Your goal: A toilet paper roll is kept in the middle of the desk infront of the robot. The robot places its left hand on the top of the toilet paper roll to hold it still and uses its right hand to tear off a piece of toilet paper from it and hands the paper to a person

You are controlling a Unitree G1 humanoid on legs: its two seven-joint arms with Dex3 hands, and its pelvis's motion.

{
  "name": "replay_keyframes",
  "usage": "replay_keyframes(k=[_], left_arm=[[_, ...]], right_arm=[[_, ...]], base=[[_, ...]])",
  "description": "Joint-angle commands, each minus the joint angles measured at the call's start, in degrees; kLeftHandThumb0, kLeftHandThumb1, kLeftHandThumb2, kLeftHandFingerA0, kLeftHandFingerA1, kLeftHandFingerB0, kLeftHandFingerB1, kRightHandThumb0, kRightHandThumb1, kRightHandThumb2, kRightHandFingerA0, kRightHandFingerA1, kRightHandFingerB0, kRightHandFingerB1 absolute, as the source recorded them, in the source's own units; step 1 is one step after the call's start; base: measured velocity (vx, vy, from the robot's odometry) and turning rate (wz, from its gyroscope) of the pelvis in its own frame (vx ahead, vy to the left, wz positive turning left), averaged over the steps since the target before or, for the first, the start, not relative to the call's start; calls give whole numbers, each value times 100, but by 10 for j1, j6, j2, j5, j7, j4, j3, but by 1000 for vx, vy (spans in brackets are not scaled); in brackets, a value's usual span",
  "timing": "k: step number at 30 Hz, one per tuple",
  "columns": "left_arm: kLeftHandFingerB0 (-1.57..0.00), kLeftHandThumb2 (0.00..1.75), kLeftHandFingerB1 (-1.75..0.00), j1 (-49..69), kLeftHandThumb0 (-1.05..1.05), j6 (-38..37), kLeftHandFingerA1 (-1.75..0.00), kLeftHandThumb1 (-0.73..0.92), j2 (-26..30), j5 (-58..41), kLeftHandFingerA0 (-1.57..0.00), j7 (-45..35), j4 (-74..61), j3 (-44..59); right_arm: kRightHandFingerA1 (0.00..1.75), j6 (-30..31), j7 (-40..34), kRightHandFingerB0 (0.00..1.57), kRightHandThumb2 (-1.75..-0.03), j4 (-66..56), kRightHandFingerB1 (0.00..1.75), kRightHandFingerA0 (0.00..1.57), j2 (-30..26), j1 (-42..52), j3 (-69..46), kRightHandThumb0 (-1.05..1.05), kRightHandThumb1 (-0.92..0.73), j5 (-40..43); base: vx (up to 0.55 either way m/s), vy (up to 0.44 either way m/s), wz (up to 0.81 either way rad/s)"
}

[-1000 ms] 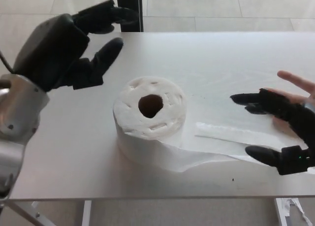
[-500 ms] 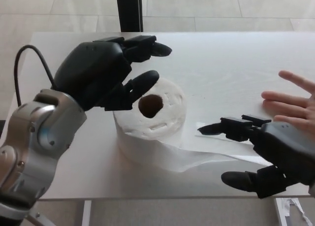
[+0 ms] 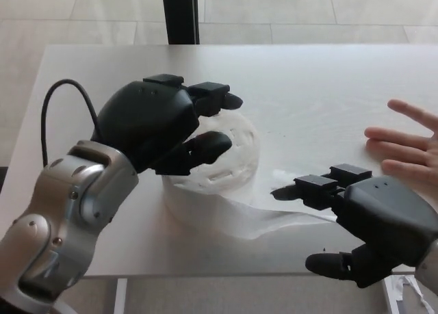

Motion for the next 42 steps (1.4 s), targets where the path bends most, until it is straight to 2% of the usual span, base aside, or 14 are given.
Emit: replay_keyframes(k=[1,16,18,22,23,25,28,31,32,33,35,36,38,42], left_arm=[[-33,102,-53,22,-71,42,-56,65,22,150,-25,-1,69,-56],[-37,65,-40,42,-63,45,-50,83,-20,158,-30,61,141,-73],[-37,65,-40,42,-63,42,-51,83,-23,163,-30,67,149,-74],[-38,64,-40,45,-63,40,-50,83,-35,164,-31,79,164,-72],[-38,64,-40,45,-63,39,-50,83,-37,166,-32,82,165,-72],[-34,106,-55,50,-69,29,-58,69,-41,169,-28,96,171,-72],[-35,107,-55,57,-71,24,-58,69,-51,172,-28,103,173,-71],[-34,109,-55,60,-72,21,-58,71,-55,175,-27,102,175,-71],[-39,66,-41,64,-69,17,-52,88,-57,172,-32,107,175,-70],[-34,109,-55,65,-72,17,-58,71,-59,173,-27,109,177,-70],[-34,108,-55,66,-71,16,-58,71,-61,177,-27,111,181,-71],[-38,65,-41,70,-65,20,-51,85,-62,176,-32,104,180,-69],[-39,64,-41,75,-62,23,-51,83,-61,182,-33,104,180,-69],[-40,64,-41,84,-59,25,-51,80,-65,184,-34,106,184,-68]], right_arm=[[50,84,-74,31,-60,31,38,23,4,2,19,-64,-67,-226],[56,94,-150,33,-60,86,38,34,61,2,32,-60,-66,-239],[62,93,-159,26,-90,91,51,32,64,0,34,-63,-52,-249],[63,87,-178,33,-60,117,38,47,82,-6,36,-62,-68,-243],[70,87,-178,26,-93,119,51,47,84,-6,37,-62,-53,-244],[153,79,-184,33,-64,131,40,78,98,-12,41,-59,-65,-238],[115,77,-191,37,-60,140,39,93,112,-15,41,-57,-66,-235],[124,82,-200,34,-61,146,43,91,123,-18,42,-58,-67,-242],[133,80,-208,33,-61,148,45,92,128,-17,41,-60,-68,-241],[133,83,-209,32,-61,150,45,93,130,-20,42,-61,-70,-247],[135,82,-218,31,-66,157,47,95,133,-21,42,-64,-64,-250],[143,87,-216,31,-65,159,45,92,137,-23,45,-62,-71,-254],[139,93,-210,31,-99,156,57,114,145,-22,44,-63,-61,-251],[175,79,-236,43,-72,160,51,94,152,-12,38,-38,-80,-238]], base=[[0,0,0],[0,0,0],[0,0,0],[0,0,0],[0,0,0],[0,0,0],[0,0,0],[0,0,0],[0,0,0],[0,0,0],[0,0,0],[0,0,0],[0,0,0],[0,0,0]])
